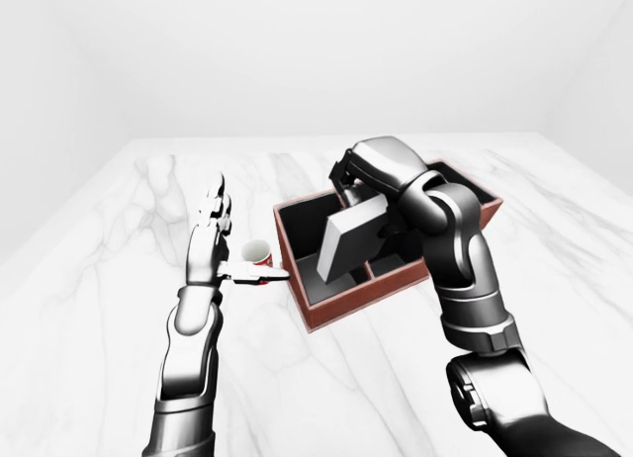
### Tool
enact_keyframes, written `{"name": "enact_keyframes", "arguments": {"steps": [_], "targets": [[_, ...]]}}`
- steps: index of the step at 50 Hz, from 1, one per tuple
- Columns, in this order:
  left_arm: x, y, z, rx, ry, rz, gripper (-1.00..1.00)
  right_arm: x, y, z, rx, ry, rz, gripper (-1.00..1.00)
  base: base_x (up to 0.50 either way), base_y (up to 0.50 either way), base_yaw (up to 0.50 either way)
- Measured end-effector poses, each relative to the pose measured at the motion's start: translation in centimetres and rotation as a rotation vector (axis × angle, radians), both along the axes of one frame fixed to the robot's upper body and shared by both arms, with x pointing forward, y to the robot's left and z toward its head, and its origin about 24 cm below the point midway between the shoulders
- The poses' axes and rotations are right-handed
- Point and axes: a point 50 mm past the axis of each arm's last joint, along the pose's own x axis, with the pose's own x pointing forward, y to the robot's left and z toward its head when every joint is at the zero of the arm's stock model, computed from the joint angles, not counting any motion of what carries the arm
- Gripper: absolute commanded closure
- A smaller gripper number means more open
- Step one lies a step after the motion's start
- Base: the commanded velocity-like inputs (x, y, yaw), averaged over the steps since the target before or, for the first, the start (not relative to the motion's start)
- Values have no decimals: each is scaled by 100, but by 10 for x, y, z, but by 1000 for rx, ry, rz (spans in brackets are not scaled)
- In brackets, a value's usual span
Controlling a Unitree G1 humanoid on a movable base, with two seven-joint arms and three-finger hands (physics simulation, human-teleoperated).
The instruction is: Pick up the book and place it in the left compartment of the caddy.
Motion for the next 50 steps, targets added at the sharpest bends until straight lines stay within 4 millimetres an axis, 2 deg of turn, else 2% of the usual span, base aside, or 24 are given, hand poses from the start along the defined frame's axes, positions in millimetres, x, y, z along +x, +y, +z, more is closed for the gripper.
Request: {"name": "enact_keyframes", "arguments": {"steps": [25, 50], "targets": [[-3, 1, -5, -6, 17, 6, -100, 25, 29, 1, 6, -33, -9, 100, 0, 0, 0], [-3, 0, -3, -5, 8, 6, -100, 40, 32, -30, 20, -35, -67, 100, 0, 0, 0]]}}
